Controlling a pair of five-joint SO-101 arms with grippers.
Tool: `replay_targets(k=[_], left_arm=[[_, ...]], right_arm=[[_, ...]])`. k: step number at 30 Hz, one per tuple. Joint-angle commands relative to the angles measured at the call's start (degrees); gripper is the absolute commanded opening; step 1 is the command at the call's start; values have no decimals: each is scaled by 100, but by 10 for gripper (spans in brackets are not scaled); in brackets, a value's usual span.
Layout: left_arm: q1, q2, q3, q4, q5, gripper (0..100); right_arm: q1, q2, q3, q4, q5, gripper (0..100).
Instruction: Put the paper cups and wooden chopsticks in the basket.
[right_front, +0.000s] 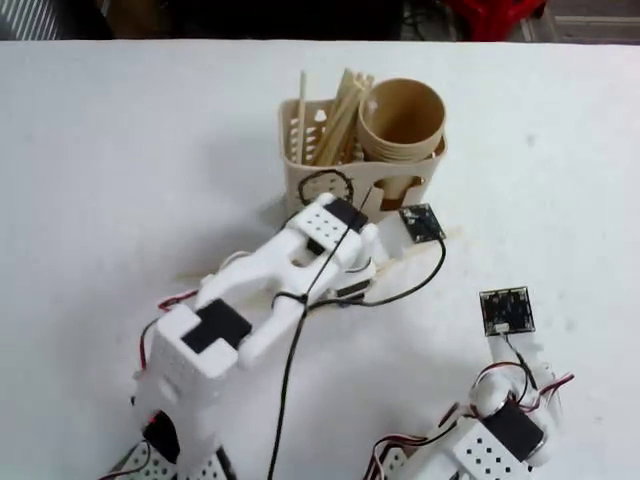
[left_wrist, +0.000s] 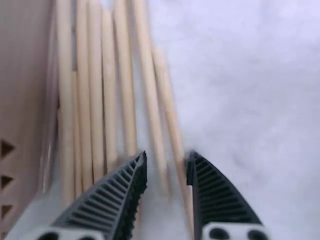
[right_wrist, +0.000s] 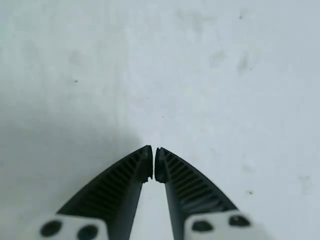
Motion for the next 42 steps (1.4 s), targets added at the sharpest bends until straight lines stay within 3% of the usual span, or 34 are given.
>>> replay_targets(k=[1,4,13,21,28,33,35,38,42], left_arm=[[22,286,-492,352,35,100],[13,277,-527,492,9,18],[48,-400,-519,1160,-167,22],[48,-2404,-554,2110,-158,22],[40,-4541,-747,2268,-123,22],[4,-5332,-1855,1670,105,21],[4,-5323,-2330,1301,396,21],[13,-5297,-2558,378,651,21],[-66,-4927,-2532,-1002,976,21]], right_arm=[[-75,-40,62,-4,-44,33],[-75,-40,62,-4,-44,33],[-75,-40,62,-4,-44,33],[-75,-40,62,-4,-44,33],[-92,-40,62,-4,-62,33],[-892,-40,53,-4,-123,33],[-1358,-40,53,-4,-466,33],[-2009,-40,44,-13,-1002,33],[-2519,-40,44,-13,-1064,33]])
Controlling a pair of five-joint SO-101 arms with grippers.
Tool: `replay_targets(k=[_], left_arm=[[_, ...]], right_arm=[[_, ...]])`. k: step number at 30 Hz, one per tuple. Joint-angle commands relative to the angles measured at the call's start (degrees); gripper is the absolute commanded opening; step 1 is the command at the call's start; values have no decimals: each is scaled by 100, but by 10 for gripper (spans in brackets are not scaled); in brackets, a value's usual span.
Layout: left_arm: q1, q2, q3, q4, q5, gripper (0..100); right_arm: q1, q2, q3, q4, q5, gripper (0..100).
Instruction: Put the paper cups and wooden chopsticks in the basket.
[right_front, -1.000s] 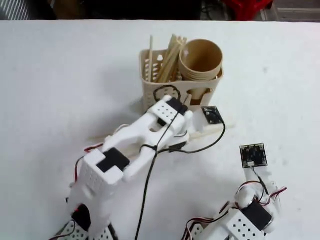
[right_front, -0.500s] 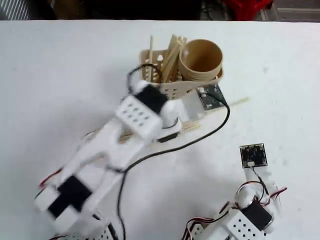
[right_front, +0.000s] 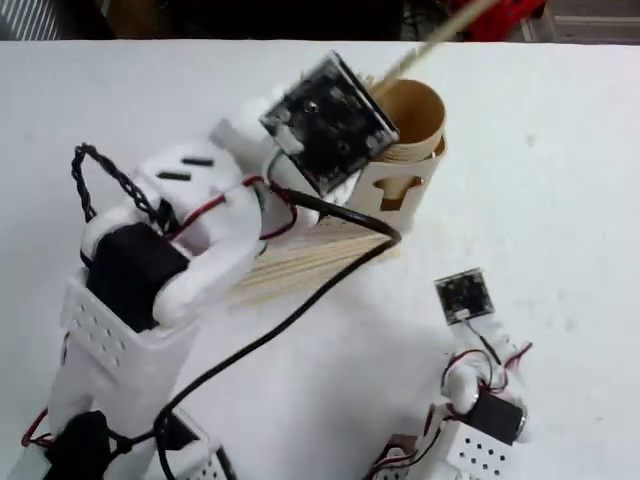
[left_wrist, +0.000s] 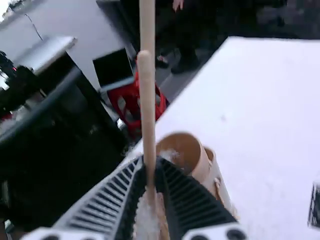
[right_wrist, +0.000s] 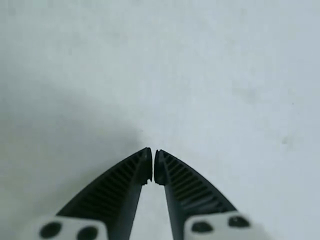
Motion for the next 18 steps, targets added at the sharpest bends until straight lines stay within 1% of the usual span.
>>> replay_targets(k=[1,3,6,9,13,15,18], left_arm=[[-119,365,-229,-1618,536,21],[-286,743,-229,-2048,756,21],[-673,1270,-229,-2532,1116,21],[-1015,1657,-229,-2857,1407,21],[-1147,1991,-185,-2866,1433,21],[-1147,2026,123,-2927,1433,21],[-1138,1903,897,-3385,1433,20]], right_arm=[[-444,-40,53,-13,-114,33],[-567,-40,53,-13,-114,32],[-558,-40,53,-13,-123,32],[-558,-40,53,-13,-123,32],[-558,-40,53,-13,-123,32],[-558,-40,53,-13,-123,32],[-558,-40,53,-13,-123,32]])
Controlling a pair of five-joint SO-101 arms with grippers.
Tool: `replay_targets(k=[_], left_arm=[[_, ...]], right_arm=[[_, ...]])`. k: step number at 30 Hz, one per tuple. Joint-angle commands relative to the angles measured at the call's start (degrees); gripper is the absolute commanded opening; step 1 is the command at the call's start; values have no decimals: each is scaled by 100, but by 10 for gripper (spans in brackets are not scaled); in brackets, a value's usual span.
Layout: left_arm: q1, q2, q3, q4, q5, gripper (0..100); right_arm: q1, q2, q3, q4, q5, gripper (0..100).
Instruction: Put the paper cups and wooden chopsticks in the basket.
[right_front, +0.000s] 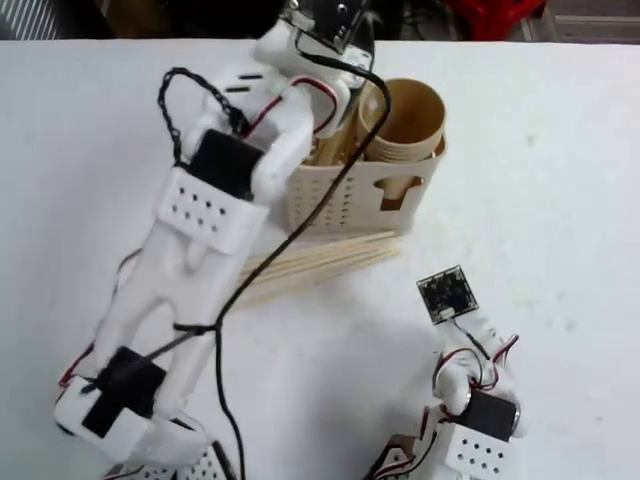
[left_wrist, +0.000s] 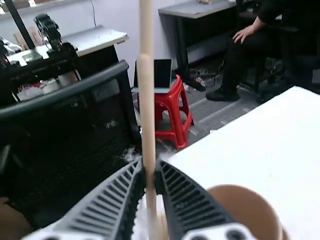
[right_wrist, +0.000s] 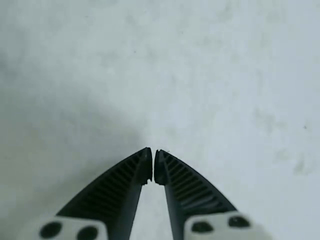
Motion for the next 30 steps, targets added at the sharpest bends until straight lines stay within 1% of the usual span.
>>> replay_targets(k=[1,4,8,11,13,15,19,25,27,30], left_arm=[[-66,-224,993,-774,70,20],[-75,-681,2277,-1521,62,20],[-75,-1613,4062,-2453,35,20],[-268,-2167,5011,-2857,62,22],[-365,-2316,5327,-2954,62,24],[-453,-2308,5468,-2954,44,33],[-505,-2352,5670,-2936,53,116],[-505,-2360,5556,-2892,35,112],[-505,-2360,5301,-2629,35,112],[-505,-2360,4642,-1890,26,112]], right_arm=[[-57,-40,53,-4,-53,32],[-57,-40,53,-4,-53,32],[-57,-40,53,-4,-53,32],[-66,-40,53,-4,-53,32],[-75,-40,53,-4,-53,32],[-75,-40,53,-4,-53,32],[-75,-40,53,-4,-53,32],[-75,-40,53,-4,-53,32],[-75,-40,62,-4,-53,32],[-84,-40,62,-4,-53,32]])
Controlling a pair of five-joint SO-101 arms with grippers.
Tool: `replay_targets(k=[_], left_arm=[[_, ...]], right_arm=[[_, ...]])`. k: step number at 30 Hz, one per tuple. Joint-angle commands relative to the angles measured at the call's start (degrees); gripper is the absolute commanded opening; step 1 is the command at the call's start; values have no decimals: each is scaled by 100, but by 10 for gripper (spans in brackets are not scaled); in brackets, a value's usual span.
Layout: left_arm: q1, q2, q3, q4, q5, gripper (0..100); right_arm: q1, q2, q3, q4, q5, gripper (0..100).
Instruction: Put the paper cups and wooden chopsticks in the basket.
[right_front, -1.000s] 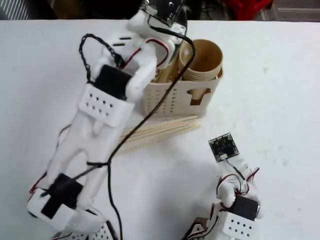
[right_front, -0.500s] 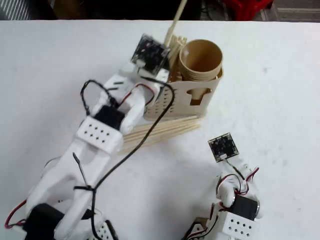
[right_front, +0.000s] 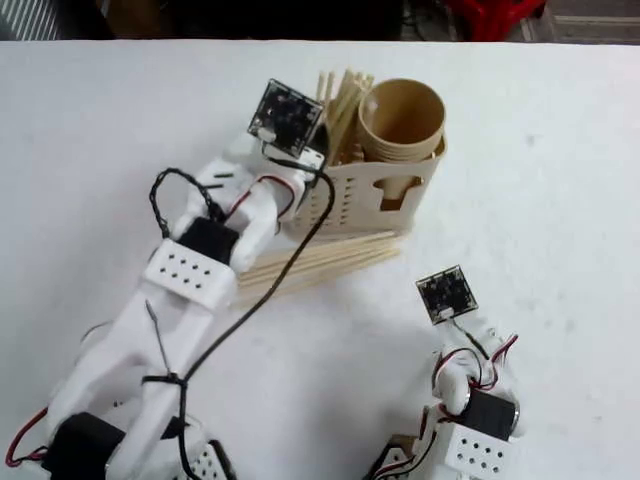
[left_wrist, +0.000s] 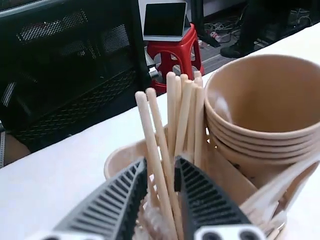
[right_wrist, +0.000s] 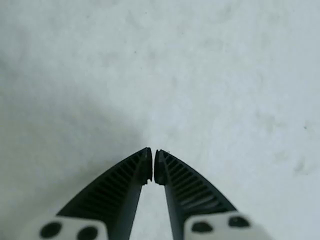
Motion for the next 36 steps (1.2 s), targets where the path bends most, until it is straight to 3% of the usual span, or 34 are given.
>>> replay_targets(k=[1,8,12,17,21,29,32,36], left_arm=[[-40,-233,-1160,1011,18,112],[-40,-233,-3165,4062,0,112],[-4,-233,-4158,6189,-738,112],[13,-233,-3938,7701,-1354,112],[13,-224,-2602,7429,-2092,112],[22,-145,475,4519,-2725,130],[119,224,765,4053,-2734,167],[479,1341,290,4018,-2708,154]], right_arm=[[-66,-40,62,-4,-53,32],[-40,-40,62,-4,-44,32],[-40,-40,62,4,-44,29],[-31,-40,62,13,-44,29],[-31,-40,62,22,-18,29],[-31,-40,62,22,-9,31],[-31,-40,62,22,-9,31],[-31,-40,62,31,-9,31]])
